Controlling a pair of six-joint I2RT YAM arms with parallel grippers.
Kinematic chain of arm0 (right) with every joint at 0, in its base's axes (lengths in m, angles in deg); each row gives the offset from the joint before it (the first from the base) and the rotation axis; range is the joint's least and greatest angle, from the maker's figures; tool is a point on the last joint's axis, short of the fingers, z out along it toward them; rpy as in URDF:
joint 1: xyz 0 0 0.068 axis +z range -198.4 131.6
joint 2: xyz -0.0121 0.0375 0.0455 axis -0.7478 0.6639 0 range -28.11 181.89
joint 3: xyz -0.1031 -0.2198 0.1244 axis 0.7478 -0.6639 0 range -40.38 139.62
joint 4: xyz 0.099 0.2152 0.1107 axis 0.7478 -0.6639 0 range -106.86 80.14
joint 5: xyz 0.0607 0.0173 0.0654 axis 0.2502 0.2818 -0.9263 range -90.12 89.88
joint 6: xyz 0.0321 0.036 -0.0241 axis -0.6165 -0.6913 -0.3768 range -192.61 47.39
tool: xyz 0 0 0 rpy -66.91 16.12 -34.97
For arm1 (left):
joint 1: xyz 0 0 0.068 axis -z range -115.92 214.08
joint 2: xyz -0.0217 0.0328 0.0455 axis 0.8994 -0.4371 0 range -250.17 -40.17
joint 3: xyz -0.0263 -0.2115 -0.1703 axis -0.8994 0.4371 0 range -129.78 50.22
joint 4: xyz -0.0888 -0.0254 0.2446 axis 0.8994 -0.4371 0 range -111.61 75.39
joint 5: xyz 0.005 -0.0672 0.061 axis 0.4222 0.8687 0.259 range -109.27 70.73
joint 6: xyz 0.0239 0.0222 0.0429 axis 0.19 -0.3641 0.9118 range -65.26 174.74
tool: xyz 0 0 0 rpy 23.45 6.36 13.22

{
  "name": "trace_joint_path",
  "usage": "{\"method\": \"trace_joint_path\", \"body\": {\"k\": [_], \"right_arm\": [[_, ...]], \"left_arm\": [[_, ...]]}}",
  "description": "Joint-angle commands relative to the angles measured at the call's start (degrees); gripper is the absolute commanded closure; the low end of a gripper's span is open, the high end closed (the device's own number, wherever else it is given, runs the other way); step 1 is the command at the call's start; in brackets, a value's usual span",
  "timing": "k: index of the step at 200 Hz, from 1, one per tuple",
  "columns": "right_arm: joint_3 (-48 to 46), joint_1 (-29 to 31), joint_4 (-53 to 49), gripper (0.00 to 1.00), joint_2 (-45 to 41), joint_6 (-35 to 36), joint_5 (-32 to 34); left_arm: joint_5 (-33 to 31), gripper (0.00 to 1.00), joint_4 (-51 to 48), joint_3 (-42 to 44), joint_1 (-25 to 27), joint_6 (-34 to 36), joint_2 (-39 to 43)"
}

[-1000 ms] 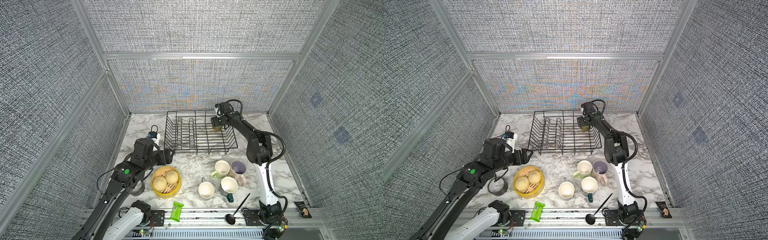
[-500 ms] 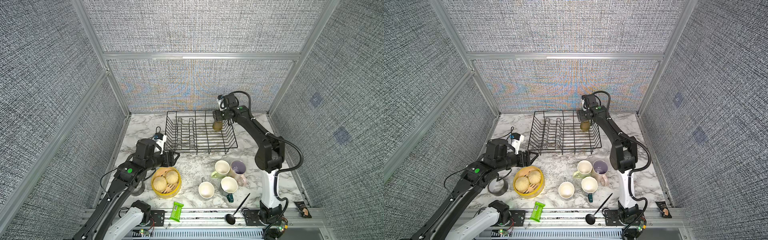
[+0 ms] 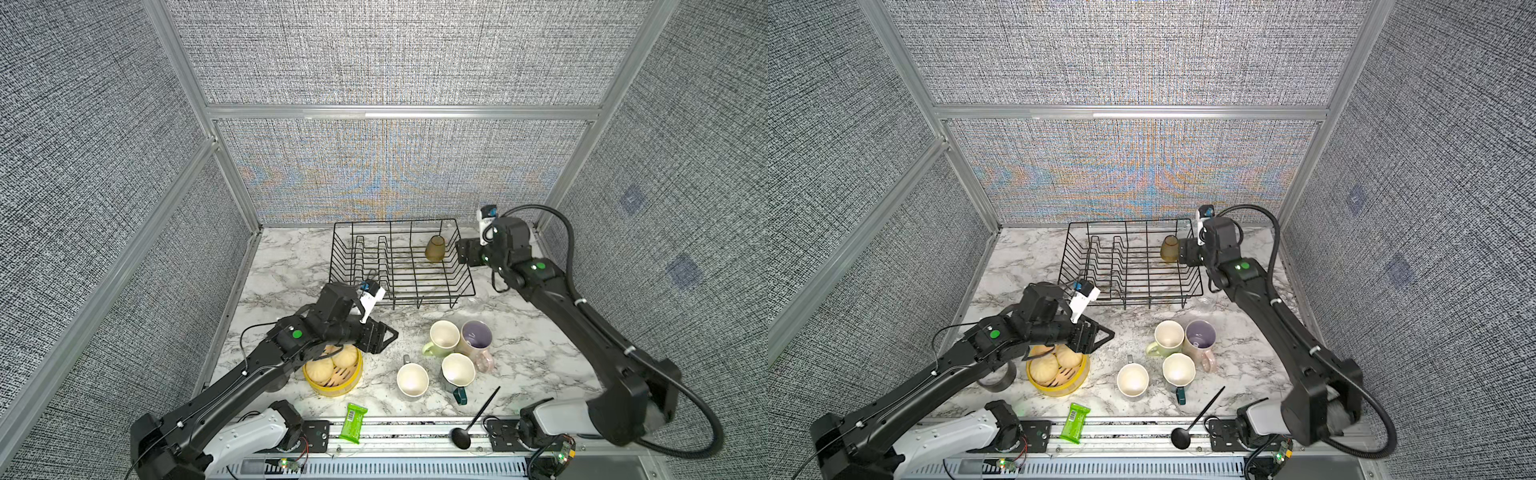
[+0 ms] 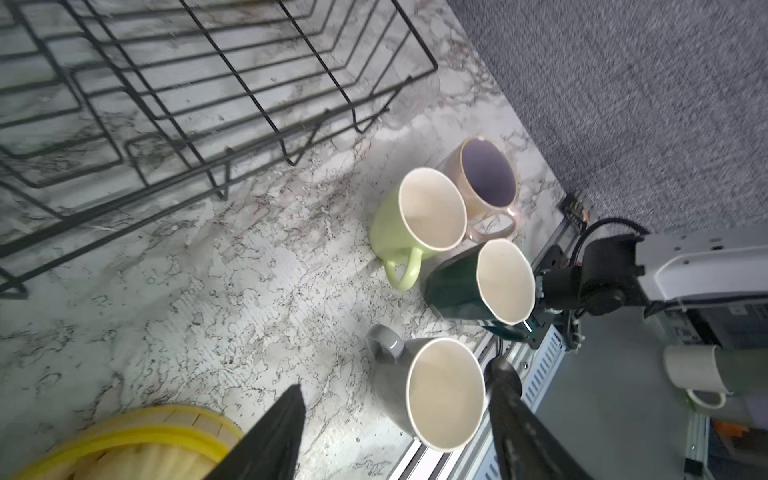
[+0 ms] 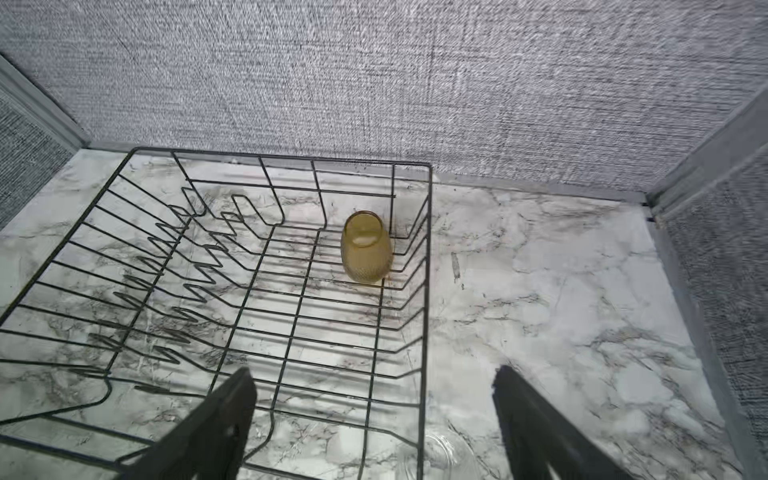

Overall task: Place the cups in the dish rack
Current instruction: 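Open the right gripper and lift away while the left gripper moves toward the mugs, then lower the left gripper onto the grey mug rim and grasp it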

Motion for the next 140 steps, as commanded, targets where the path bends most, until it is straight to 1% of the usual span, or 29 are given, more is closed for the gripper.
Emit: {"method": "trace_joint_path", "body": {"k": [1, 28, 48, 76, 104, 140], "right_arm": [[-8.1, -0.4, 7.7, 0.01, -8.2, 0.4, 4.4], [-18.4, -1.6, 8.2, 0.01, -18.4, -0.4, 7.1], [-21.0, -2.7, 6.8, 0.01, -21.7, 0.1, 7.4], [-18.9, -3.5, 3.2, 0.01, -21.7, 0.2, 6.6], [-17.4, -3.5, 3.3, 0.01, -20.8, 0.7, 5.7], [-18.5, -3.6, 6.6, 0.01, -20.2, 0.1, 3.1]], "left_arm": [[-2.6, 0.3, 0.1, -0.2, 3.4, 2.7, -2.4], [-2.2, 0.3, -1.2, -0.1, 8.0, 4.3, -6.2], [-2.8, 0.28, -2.2, -1.3, 10.4, 4.9, -10.5], [-0.4, 0.27, -4.8, -3.6, 11.1, 4.6, -16.0], [-3.4, 0.27, -7.8, -4.6, 12.2, 4.9, -18.4], [-5.5, 0.27, -7.3, -4.1, 12.7, 4.1, -19.6]]}}
